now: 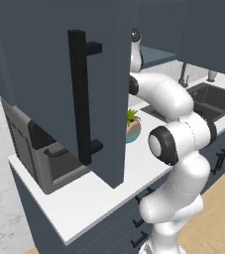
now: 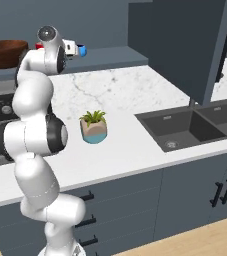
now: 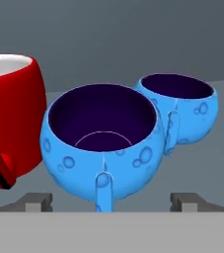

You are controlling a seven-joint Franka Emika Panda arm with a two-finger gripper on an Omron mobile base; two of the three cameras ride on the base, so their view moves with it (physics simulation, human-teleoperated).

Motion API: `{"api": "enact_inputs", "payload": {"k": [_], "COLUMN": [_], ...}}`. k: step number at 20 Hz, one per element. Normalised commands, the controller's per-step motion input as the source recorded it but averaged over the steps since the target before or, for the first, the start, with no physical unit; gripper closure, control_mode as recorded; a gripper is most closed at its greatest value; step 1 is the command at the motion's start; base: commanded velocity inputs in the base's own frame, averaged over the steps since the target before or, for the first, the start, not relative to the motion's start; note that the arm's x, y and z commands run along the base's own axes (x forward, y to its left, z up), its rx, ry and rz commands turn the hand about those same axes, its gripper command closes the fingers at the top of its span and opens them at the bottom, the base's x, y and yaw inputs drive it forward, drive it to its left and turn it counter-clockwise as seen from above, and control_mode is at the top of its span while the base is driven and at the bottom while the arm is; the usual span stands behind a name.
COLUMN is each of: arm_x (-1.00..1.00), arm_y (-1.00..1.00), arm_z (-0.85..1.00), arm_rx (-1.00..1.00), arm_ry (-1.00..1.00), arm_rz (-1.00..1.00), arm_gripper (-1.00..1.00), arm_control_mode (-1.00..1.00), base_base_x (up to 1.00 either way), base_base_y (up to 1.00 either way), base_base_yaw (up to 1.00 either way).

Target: Gather all objects into one cabinet and sort the glasses and bowls to opposite sides.

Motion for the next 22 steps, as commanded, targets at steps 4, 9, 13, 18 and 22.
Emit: {"api": "enact_inputs", "payload": {"k": [4,9,13,18,22], "arm_x": [-0.69,-1.0,-1.0,-1.0,-1.0], "arm_y": [-0.21,-0.81,-1.0,-0.98,-0.46], "arm_z": [-0.03,-0.49,-0.77,-0.85,-1.0], "arm_rx": [0.0,0.0,0.0,-0.01,-0.15], "arm_ry": [0.0,-0.03,-0.09,-0.11,-0.01], "arm_rz": [-0.04,0.0,0.0,0.0,0.0], "arm_gripper": [-1.0,-1.0,-1.0,-1.0,-1.0], "arm_control_mode": [-1.0,-1.0,-1.0,-1.0,-1.0], "base_base_x": [0.0,0.0,0.0,0.0,0.0], "base_base_y": [0.0,0.0,0.0,0.0,0.0], "base_base_yaw": [0.0,0.0,0.0,0.0,0.0]}}
